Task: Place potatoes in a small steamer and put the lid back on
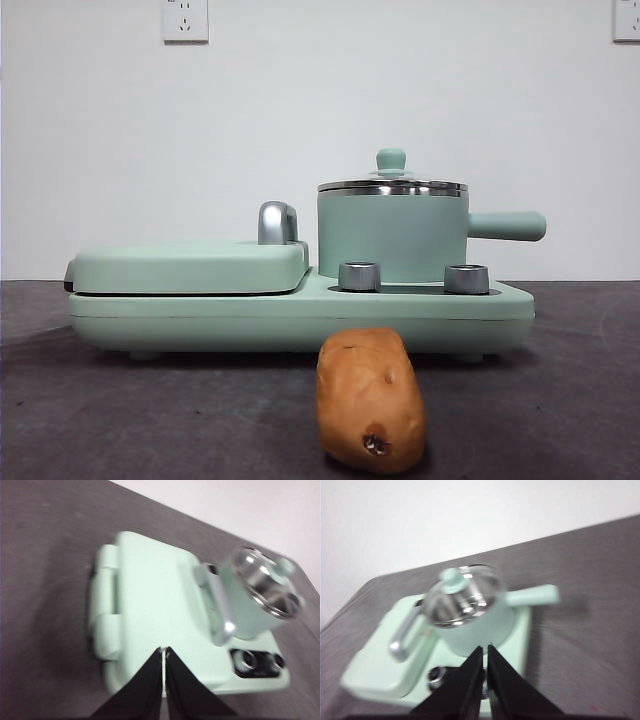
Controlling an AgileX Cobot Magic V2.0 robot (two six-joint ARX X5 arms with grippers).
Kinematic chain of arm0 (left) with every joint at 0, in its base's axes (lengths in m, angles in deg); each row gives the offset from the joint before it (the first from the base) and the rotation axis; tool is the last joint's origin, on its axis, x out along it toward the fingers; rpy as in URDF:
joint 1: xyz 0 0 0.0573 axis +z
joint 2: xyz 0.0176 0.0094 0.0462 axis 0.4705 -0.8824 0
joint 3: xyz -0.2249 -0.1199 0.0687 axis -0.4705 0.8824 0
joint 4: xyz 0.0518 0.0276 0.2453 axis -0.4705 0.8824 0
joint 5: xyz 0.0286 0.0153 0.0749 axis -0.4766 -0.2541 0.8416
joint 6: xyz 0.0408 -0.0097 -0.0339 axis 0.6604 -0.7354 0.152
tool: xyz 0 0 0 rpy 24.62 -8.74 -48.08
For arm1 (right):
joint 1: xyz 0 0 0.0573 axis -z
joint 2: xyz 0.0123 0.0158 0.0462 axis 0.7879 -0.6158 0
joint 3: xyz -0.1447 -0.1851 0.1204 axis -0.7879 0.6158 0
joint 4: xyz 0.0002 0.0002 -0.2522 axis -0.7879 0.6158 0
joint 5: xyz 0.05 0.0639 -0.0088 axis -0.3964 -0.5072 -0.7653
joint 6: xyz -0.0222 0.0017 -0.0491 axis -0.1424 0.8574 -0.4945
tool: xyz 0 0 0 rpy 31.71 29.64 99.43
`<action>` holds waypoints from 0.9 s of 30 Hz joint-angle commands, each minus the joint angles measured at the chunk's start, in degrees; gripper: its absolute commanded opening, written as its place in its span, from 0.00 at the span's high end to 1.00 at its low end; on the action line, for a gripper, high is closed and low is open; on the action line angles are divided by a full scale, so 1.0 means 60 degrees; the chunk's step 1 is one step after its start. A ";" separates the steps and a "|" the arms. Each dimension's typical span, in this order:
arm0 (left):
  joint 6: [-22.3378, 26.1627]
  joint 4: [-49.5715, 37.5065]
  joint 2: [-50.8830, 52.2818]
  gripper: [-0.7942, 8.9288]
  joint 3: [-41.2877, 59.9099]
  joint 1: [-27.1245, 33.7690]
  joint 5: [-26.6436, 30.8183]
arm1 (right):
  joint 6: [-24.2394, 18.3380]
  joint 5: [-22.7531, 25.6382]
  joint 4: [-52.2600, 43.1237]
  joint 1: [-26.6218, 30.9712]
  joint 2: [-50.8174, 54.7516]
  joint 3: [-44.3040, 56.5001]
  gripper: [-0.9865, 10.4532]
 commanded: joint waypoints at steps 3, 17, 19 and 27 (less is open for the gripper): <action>0.1016 0.0732 -0.1381 0.91 -0.1719 -0.0361 -0.1016 | -0.0984 -0.1089 0.0284 -0.0233 -0.1151 -0.1249 0.90; 0.2736 0.1224 -0.3184 0.91 -0.3643 -0.1428 -0.2885 | -0.2590 -0.2845 0.0998 -0.0787 -0.2980 -0.2466 0.90; 0.2765 0.1228 -0.3184 0.90 -0.3643 -0.1424 -0.2874 | -0.2586 -0.2798 0.0991 -0.0852 -0.2973 -0.2463 0.90; 0.2758 0.1228 -0.3184 0.48 -0.3643 -0.1428 -0.2860 | -0.2550 -0.2798 0.0973 -0.0991 -0.2973 -0.2463 0.58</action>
